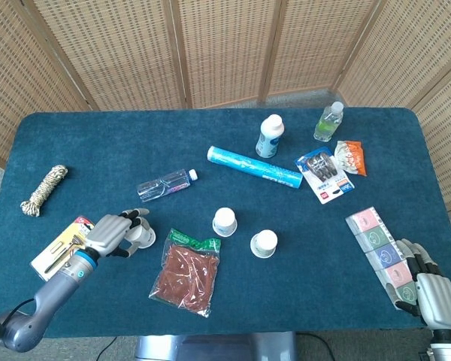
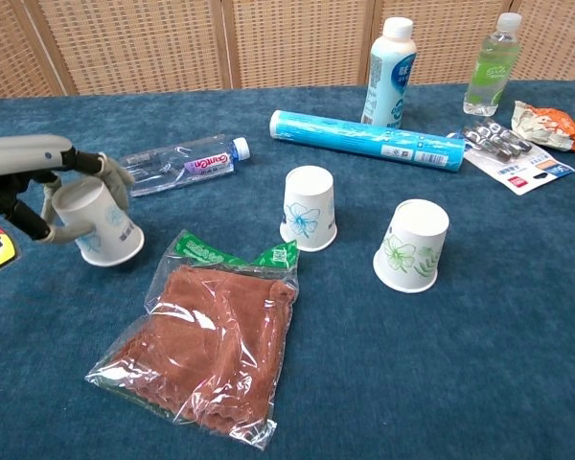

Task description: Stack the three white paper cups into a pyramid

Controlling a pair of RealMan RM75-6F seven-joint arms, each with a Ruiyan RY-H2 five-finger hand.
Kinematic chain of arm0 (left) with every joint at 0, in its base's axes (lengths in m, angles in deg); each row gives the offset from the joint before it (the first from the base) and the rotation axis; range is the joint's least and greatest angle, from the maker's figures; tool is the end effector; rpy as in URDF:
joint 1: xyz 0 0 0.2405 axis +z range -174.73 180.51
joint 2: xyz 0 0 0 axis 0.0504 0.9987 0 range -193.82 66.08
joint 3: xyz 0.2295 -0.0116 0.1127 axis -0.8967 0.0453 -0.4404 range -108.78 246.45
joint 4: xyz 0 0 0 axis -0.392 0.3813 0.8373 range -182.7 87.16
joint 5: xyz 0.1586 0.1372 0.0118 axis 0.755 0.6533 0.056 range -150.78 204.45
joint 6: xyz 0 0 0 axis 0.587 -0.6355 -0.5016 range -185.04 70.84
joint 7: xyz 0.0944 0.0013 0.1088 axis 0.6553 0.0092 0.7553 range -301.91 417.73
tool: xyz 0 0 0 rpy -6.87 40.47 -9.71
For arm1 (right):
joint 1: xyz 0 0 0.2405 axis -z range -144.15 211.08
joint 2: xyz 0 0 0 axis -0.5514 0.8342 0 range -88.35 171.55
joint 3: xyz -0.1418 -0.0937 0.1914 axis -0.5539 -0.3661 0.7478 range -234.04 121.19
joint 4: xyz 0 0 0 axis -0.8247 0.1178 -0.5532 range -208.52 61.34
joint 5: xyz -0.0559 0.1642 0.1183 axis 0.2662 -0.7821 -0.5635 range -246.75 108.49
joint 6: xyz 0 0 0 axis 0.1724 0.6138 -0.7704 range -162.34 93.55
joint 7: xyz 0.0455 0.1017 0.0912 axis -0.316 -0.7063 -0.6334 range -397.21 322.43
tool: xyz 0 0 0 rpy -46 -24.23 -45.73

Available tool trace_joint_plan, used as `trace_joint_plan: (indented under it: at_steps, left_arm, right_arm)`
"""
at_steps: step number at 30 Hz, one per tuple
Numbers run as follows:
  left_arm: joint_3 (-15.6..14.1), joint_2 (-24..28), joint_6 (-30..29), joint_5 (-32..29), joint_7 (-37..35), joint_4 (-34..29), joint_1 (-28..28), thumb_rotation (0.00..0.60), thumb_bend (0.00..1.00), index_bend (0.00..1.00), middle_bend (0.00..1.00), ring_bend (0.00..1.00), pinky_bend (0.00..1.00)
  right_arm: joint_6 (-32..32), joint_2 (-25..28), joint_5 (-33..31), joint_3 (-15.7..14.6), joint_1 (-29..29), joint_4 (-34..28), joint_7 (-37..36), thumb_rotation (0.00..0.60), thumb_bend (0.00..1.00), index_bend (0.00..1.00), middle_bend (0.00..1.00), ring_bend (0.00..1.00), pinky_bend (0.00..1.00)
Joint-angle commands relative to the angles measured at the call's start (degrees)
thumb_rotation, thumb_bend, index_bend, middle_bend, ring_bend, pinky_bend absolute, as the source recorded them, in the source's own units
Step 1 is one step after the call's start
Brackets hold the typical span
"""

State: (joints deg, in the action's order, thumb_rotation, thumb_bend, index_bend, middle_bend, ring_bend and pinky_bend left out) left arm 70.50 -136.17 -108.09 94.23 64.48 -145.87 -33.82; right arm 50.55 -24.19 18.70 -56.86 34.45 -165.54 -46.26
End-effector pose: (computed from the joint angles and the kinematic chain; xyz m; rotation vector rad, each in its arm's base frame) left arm -0.2019 0.2904 0.0320 -1.9179 -1.2199 -0.8038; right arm -0.3257 -0.1360 0.1405 1.3113 -1.1328 0.9395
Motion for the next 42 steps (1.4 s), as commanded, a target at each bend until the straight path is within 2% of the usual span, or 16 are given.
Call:
trace_joint_plan:
  at_steps: [1, 9, 20, 42]
  left_arm:
    - [1.2, -0.4, -0.4, -0.4, 0.5, -0.2, -0.6, 0.600, 0.50, 0.36, 0.16, 0.20, 0.55]
    - [4.9, -5.2, 0.2, -3.1, 3.1, 1.7, -3.9, 0.600, 0.50, 0.35, 0.15, 0.20, 0.55]
    - [7.9, -12.3, 2.5, -7.6, 7.6, 4.9, -9.3, 0.600, 0.50, 0.34, 0.13, 0.19, 0.54]
    - [8.4, -19.0, 4.9, -12.4, 9.4, 11.3, -13.7, 0.600, 0.49, 0.33, 0.11, 0.17, 0.52]
  right_arm:
    - [0.0, -0.1, 0.0, 0.0, 0.0, 0.2, -0.2, 0.600, 0.42, 0.00, 0.08, 0.00, 0.19]
    - [0.3, -0.2, 0.3, -0.2, 0.2, 1.0, -1.1, 0.600, 0.42, 0.00, 0.08, 0.00, 0.19]
    - [1.5, -0.2, 0.4, -0.4, 1.1, 1.9, -2.6, 0.600, 0.42, 0.00, 0.08, 0.00, 0.19]
    - [2.3, 0.0, -0.3, -0.4, 2.3, 3.4, -4.8, 0.600, 0.42, 0.00, 0.08, 0.00, 0.20]
